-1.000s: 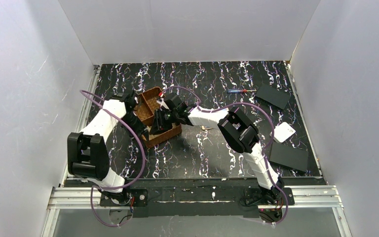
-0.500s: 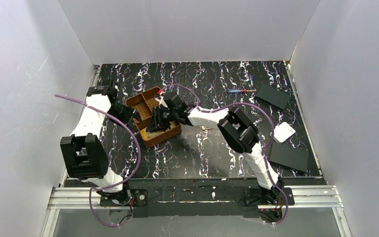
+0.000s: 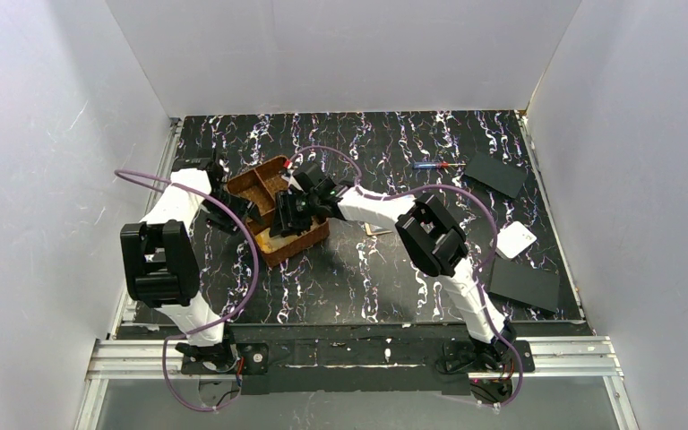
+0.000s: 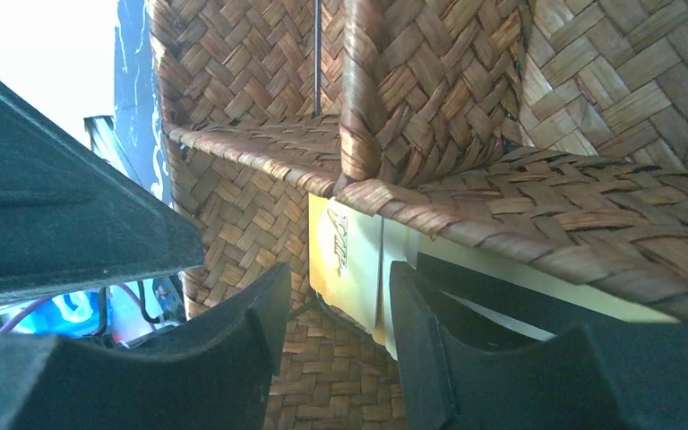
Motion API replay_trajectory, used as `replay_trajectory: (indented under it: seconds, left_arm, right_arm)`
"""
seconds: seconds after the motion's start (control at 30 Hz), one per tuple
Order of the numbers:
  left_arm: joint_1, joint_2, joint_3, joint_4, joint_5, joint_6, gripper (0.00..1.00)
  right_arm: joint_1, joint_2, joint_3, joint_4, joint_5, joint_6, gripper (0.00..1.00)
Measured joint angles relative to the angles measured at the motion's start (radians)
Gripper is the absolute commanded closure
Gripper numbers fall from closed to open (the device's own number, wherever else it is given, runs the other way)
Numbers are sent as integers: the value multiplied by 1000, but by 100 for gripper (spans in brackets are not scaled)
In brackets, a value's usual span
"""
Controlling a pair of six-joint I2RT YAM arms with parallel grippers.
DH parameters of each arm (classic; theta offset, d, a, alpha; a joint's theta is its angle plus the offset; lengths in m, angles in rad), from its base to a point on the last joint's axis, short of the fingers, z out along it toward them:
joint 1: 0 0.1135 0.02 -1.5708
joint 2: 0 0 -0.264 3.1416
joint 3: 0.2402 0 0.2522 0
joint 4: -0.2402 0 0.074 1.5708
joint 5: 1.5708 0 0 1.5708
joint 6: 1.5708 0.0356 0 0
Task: Put the credit cards into the card holder
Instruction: Pick up the credit card from the storage box.
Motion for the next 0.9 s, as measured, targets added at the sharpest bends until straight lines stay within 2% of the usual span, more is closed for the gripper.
replay_trajectory:
  seconds: [0.2, 0.37, 0.53, 0.63, 0.7, 0.9]
  left_arm:
    - [-3, -3, -69, 74, -2, -10, 58]
    - [-4, 8, -97, 91, -5, 1, 83]
    - [-14, 17, -96, 92, 5, 50, 100]
    - [-31, 17, -97, 84, 8, 77, 100]
    - [-36, 17, -100, 85, 10, 79, 100]
    - [-58, 2, -116, 108, 4, 107, 100]
  right_arm:
    - [0, 48, 51, -26, -7, -12, 46]
    - [-1, 62, 93, -73, -13, -33, 40]
    - [-1, 73, 158, -148, 32, -97, 37]
    - [-1, 95, 219, -179, 56, -128, 38]
    - [-3, 108, 245, -197, 59, -140, 42]
    - [4, 122, 237, -198, 11, -144, 47]
